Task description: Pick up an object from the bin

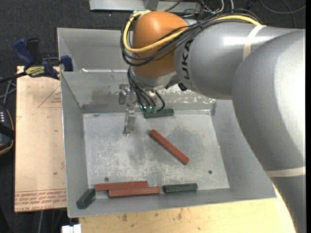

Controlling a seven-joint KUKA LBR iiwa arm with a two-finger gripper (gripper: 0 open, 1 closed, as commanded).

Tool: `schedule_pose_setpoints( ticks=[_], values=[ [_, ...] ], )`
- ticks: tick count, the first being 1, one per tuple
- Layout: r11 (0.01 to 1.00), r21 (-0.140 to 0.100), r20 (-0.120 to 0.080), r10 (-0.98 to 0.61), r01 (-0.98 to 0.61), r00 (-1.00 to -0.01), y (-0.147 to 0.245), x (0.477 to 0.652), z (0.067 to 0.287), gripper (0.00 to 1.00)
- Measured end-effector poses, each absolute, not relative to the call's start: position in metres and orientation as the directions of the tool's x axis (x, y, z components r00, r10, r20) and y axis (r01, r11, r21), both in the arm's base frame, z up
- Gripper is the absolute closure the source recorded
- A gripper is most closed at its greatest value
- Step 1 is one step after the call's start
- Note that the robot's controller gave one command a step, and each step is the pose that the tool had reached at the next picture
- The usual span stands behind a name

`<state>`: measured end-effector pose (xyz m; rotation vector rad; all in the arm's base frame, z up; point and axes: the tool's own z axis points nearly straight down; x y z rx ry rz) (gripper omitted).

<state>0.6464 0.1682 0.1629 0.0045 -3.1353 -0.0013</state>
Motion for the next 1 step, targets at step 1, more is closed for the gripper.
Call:
schedule_pose_setpoints(
  ticks=[1],
  values=[
    [1.000, 0.002, -0.001, -0.001, -0.001, -1.000, 0.1677, 0.6484, 0.1677, 0.00]
  ],
)
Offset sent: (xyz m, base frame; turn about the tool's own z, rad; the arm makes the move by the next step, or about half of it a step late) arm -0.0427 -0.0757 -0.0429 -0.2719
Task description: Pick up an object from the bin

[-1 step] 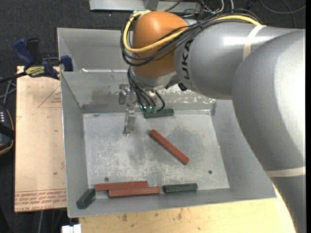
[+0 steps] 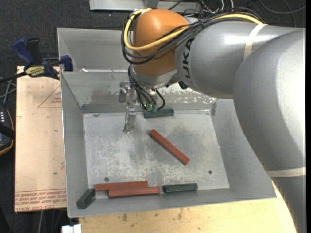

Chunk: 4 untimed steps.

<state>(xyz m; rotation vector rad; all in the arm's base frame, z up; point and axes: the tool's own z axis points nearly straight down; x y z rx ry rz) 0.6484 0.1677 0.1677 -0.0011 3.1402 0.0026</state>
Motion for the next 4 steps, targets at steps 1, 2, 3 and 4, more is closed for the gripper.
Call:
schedule_pose_setpoints(
  ticks=[1, 2, 3, 4],
  values=[
    [0.985, 0.003, -0.007, -0.174, -0.174, -0.985, 0.127, 0.622, 0.141, 0.00],
    [0.927, -0.001, -0.002, -0.374, -0.374, -0.927, 0.100, 0.625, 0.115, 0.00],
    [0.929, 0.002, -0.004, -0.371, -0.371, -0.929, 0.071, 0.621, 0.083, 0.00],
    [0.926, 0.001, 0.000, -0.377, -0.377, -0.926, 0.060, 0.610, 0.078, 0.00]
  ],
)
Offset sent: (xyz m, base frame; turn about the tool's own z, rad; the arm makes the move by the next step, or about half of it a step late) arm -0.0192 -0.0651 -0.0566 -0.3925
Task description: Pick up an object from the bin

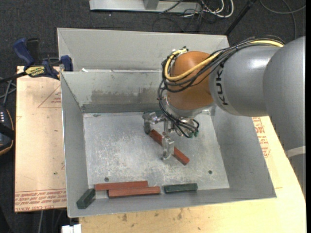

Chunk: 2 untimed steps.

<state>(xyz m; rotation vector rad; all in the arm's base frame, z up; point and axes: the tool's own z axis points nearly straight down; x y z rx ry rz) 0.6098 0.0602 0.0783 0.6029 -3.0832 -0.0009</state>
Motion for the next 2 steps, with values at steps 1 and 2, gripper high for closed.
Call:
schedule_pose_setpoints(
  ticks=[1, 2],
  values=[
    [0.884, 0.000, -0.001, -0.467, -0.467, -0.884, 0.093, 0.623, 0.127, 0.00],
    [0.868, 0.001, -0.006, -0.496, -0.496, -0.868, 0.057, 0.632, 0.127, 0.00]
  ],
)
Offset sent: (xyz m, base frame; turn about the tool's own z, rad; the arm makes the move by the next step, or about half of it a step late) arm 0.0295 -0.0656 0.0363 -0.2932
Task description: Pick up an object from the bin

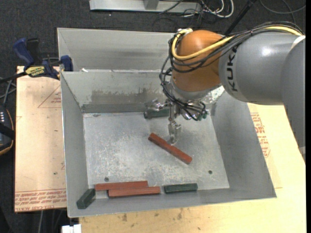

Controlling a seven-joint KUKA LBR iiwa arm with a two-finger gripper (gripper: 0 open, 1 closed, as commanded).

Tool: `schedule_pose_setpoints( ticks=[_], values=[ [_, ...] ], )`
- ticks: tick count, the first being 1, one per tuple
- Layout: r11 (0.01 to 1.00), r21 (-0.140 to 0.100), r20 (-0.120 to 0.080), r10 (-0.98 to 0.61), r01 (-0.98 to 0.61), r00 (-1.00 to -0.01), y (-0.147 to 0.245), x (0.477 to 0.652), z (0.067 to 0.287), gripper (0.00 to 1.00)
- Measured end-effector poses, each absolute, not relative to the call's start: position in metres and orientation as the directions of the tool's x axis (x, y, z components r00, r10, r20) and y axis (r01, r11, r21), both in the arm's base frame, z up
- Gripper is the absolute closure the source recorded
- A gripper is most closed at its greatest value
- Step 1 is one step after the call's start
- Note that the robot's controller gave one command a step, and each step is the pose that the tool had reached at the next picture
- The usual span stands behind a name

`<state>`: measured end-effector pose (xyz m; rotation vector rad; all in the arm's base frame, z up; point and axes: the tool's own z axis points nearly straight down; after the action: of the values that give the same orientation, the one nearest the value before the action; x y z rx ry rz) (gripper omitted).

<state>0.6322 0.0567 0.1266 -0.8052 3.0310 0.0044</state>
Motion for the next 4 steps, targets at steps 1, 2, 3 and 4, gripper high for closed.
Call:
schedule_pose_setpoints(
  ticks=[1, 2, 3, 4],
  values=[
    [0.787, -0.003, -0.002, -0.617, -0.617, -0.787, 0.032, 0.625, 0.094, 0.00],
    [0.854, 0.000, -0.005, -0.520, -0.520, -0.854, 0.029, 0.596, 0.076, 0.00],
    [0.830, 0.001, -0.002, -0.558, -0.558, -0.830, 0.048, 0.557, 0.071, 0.00],
    [0.831, 0.000, -0.004, -0.556, -0.556, -0.831, -0.002, 0.650, 0.087, 1.00]
  ],
)
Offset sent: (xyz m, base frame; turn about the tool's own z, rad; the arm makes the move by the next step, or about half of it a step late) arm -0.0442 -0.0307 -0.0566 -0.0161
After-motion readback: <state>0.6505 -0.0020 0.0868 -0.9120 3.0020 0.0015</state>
